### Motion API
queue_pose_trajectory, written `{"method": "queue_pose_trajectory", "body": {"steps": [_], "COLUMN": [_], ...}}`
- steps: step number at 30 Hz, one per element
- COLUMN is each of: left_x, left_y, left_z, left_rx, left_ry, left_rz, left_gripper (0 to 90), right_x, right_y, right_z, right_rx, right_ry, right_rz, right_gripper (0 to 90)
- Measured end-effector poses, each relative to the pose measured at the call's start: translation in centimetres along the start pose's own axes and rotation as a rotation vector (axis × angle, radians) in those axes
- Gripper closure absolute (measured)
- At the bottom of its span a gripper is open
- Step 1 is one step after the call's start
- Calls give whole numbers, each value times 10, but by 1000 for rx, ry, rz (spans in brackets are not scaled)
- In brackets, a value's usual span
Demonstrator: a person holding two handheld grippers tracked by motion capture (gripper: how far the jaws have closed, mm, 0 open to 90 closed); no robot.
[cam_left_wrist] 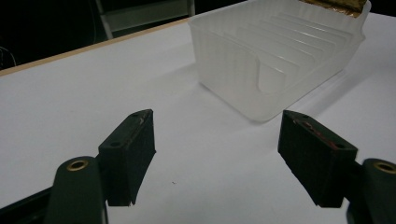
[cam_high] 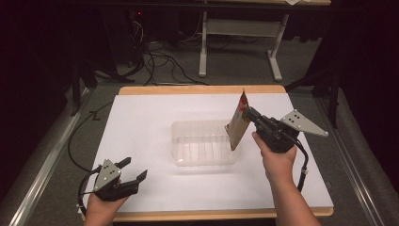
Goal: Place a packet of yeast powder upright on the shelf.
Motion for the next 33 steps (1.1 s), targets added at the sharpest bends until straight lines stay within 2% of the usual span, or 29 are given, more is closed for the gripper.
{"method": "queue_pose_trajectory", "body": {"steps": [22,33], "left_x": [0,-2], "left_y": [-2,0], "left_z": [0,-3], "left_rx": [7,5], "left_ry": [-2,-11], "left_rz": [8,-2], "left_gripper": [282,285], "right_x": [19,32], "right_y": [-15,-19], "right_z": [7,22], "right_rx": [47,53], "right_ry": [37,69], "right_rz": [18,40], "right_gripper": [900,900]}}
Point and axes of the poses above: each handheld gripper's, and its own axes: z roughly forward along the jaws, x roughly out of its underside, y roughly to its left, the point moved 9 cm from there along z, roughly forward along the jaws, and after that the axes turned 15 degrees about -x, right-handed, at the moved point
